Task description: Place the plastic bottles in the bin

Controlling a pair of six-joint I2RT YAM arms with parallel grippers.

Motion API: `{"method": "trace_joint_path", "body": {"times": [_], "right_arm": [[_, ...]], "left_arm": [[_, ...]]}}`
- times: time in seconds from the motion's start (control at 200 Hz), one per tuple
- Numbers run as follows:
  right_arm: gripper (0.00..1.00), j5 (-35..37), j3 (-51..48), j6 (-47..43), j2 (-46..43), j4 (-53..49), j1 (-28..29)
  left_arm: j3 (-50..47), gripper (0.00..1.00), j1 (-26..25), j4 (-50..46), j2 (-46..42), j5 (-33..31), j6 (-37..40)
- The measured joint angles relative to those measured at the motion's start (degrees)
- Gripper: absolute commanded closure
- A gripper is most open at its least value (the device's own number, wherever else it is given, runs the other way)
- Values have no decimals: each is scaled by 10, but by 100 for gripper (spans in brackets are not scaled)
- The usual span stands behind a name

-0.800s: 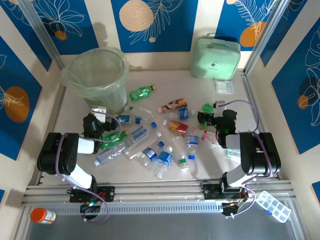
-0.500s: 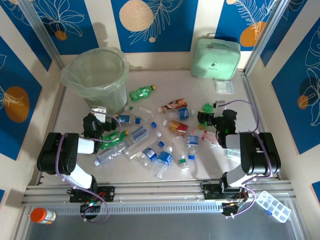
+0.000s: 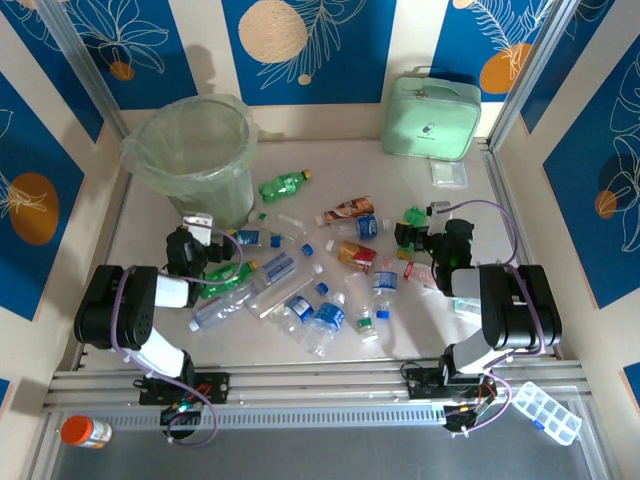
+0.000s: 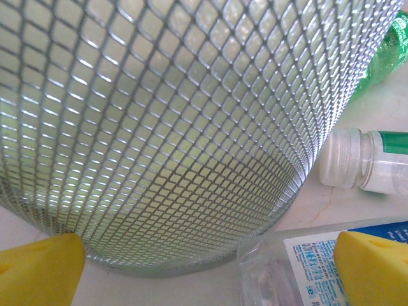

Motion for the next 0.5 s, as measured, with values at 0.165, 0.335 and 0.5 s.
{"method": "trace_joint_path", "body": {"times": [0.165,0.335,0.5], "right_arm": [[1,0,0,-7,-2,-3,5],[1,0,0,-24,-32,-30,25],[1,11,23,-53,-127,-114,61]], "left_arm": [[-9,1,0,-7,-23,-1,0],[-16,1,-13,-53,-144,-19,2],[-35,1,-42,-62,-264,-42,-13]]}}
